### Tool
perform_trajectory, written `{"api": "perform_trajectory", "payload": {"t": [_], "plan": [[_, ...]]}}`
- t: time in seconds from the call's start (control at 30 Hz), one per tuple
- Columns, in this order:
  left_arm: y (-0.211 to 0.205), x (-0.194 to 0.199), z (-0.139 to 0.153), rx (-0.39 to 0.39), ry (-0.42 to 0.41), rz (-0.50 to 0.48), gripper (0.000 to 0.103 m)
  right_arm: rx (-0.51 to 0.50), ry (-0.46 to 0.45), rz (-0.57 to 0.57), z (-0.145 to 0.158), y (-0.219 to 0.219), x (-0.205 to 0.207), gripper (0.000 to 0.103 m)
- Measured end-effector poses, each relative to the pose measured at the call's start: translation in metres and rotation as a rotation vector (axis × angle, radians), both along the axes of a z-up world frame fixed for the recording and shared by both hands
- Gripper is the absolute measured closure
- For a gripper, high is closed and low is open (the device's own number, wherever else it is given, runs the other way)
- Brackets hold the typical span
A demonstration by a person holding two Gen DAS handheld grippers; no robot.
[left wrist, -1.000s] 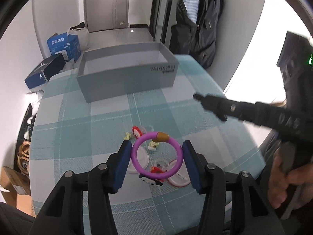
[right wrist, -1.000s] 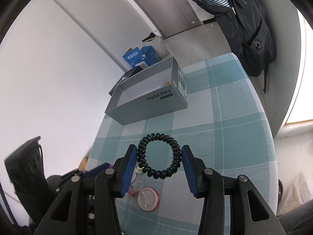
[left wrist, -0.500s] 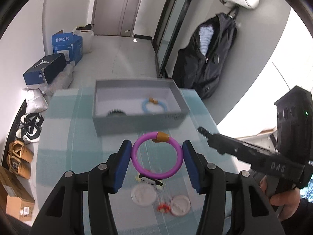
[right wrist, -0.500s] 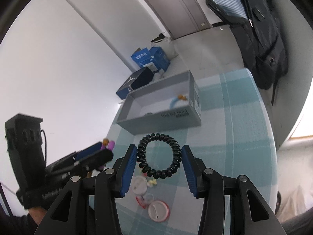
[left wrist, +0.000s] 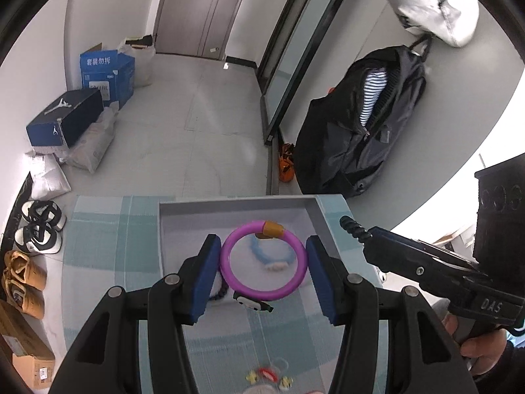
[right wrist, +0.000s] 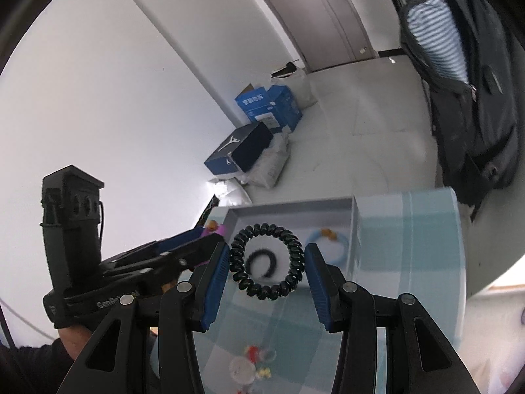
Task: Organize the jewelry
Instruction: 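Carry the bracelet and pink ring into the gray box and open both tools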
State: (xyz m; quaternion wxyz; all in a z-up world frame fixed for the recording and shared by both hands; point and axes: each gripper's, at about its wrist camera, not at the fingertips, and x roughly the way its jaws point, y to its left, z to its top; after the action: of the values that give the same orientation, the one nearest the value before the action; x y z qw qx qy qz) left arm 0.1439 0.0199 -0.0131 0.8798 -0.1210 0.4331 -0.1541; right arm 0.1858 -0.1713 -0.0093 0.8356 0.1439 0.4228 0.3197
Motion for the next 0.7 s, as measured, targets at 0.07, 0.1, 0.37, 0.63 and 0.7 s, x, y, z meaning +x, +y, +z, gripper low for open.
{"api": "perform_trajectory", "payload": {"t": [0.07, 0.1, 0.37, 0.63, 0.7], "plan": [[0.002, 0.008, -0.004, -0.004, 0.019, 0.002, 0.055, -0.006, 0.006, 0.007, -0.001, 0.006, 0.010, 0.058], [0.001, 0.010, -0.006, -0.002, 0.025, 0.002, 0.055, -0.007, 0.007, 0.012, -0.001, 0.009, 0.013, 0.058], [0.003, 0.027, -0.022, 0.005, 0.080, -0.007, 0.055, -0.032, 0.054, 0.019, -0.019, 0.022, 0.035, 0.056], [0.009, 0.037, -0.035, -0.015, 0.123, -0.007, 0.055, -0.052, 0.106, 0.014, -0.038, 0.025, 0.045, 0.056], [0.010, 0.040, -0.037, -0.027, 0.134, -0.009, 0.055, -0.053, 0.111, 0.016, -0.039, 0.027, 0.046, 0.056]]}}
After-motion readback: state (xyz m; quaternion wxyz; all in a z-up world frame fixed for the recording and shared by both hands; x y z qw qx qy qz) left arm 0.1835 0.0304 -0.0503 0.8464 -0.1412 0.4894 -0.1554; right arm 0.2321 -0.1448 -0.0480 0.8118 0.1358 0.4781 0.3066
